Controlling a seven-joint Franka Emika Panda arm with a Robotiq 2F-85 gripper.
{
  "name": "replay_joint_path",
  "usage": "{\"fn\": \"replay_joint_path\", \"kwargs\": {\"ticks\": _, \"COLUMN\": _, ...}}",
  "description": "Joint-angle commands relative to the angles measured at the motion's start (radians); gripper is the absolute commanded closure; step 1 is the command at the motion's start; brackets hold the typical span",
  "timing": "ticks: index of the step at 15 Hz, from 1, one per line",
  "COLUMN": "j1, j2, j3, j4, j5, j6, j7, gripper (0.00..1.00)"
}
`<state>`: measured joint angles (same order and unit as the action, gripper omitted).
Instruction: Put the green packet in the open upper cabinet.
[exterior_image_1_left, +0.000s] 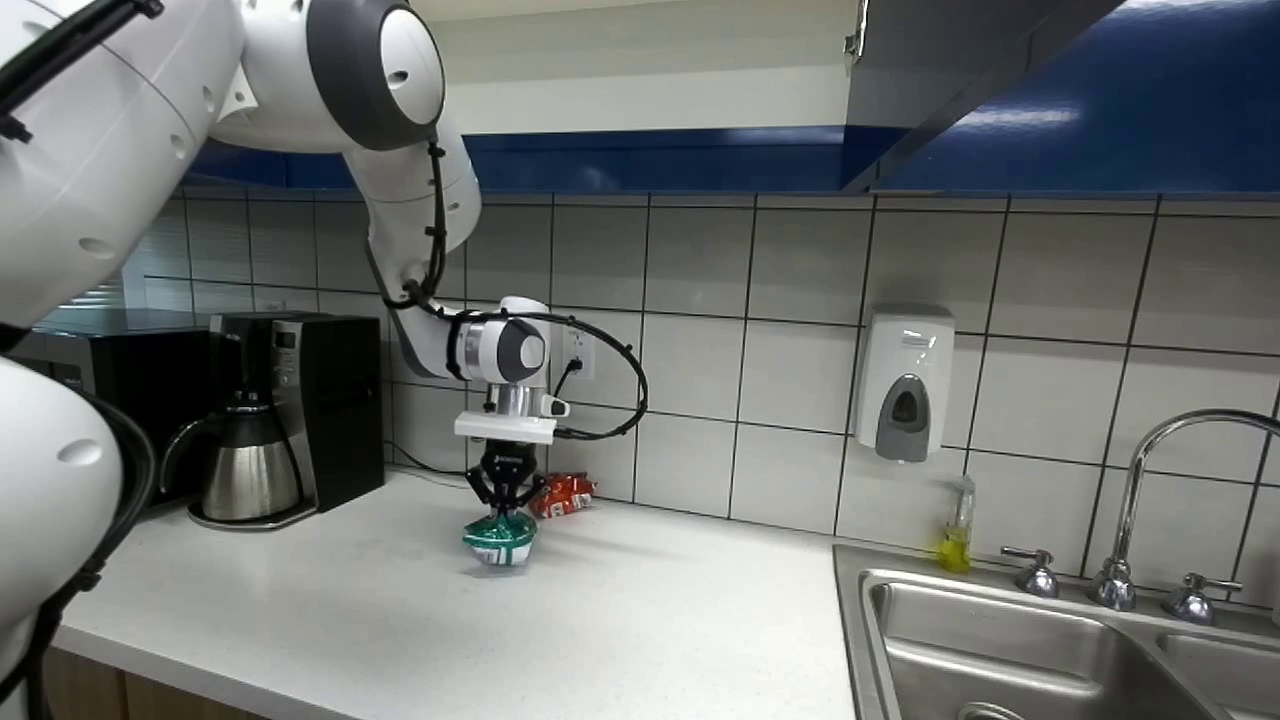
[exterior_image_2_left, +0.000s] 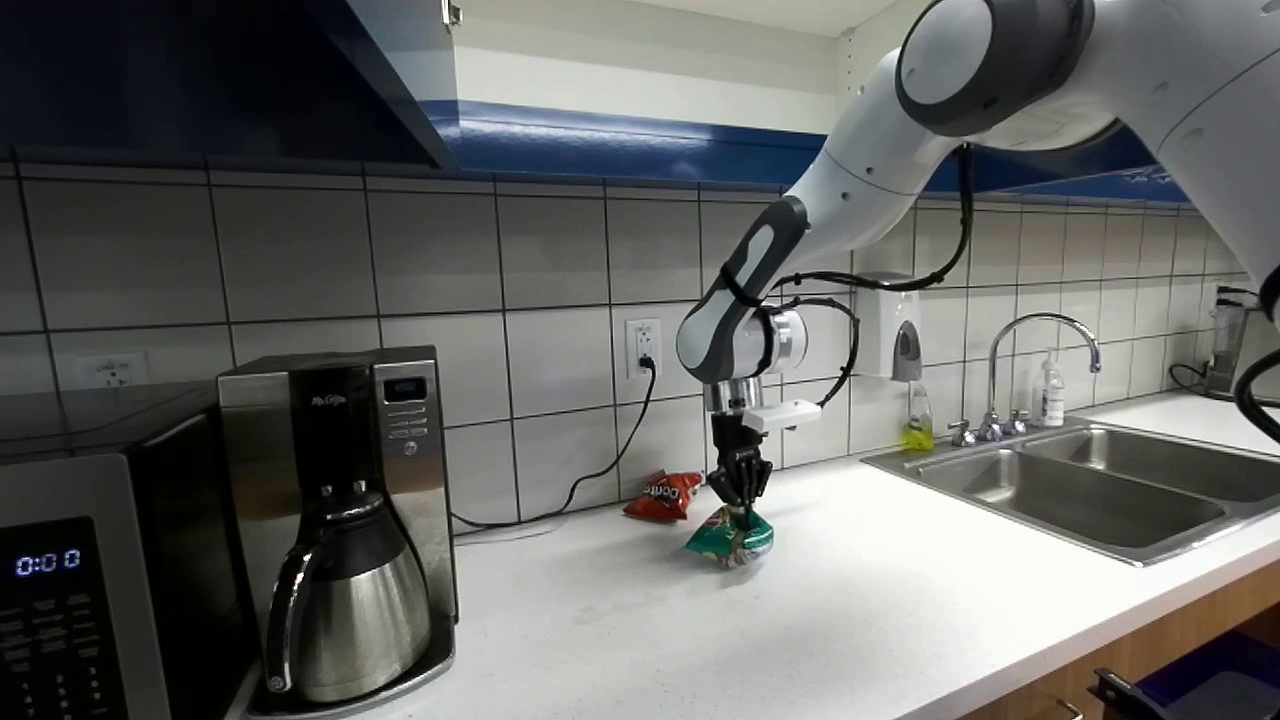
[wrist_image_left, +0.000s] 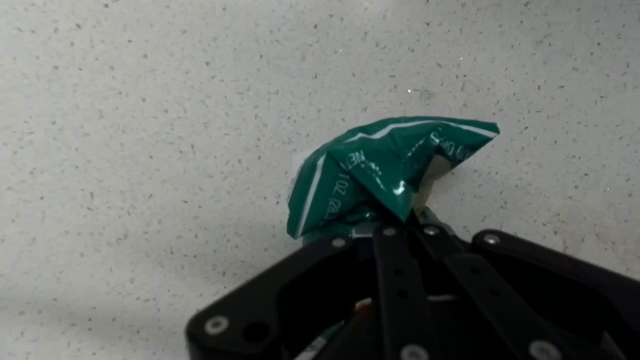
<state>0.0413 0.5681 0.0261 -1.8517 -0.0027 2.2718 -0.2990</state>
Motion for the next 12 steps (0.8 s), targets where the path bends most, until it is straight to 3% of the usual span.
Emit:
{"fn": "replay_joint_path", "kwargs": {"ticks": 1, "j1": -0.023, "j2": -0.062, "j3": 0.024, "j4": -0.036, "j5": -0.011, "j6": 0.001, "j7": 0.002, "gripper": 1.0}}
{"fn": "replay_joint_path", "kwargs": {"ticks": 5, "j1": -0.023, "j2": -0.106, "j3": 0.027, "j4": -0.07, "j5": -0.003, "j6": 0.001, "j7": 0.003, "gripper": 1.0}}
{"fn": "replay_joint_path", "kwargs": {"ticks": 12, "j1": -0.022, "j2": -0.261, "j3": 0.049, "j4": -0.258, "j5": 0.05, "j6": 0.01, "j7": 0.004, "gripper": 1.0}}
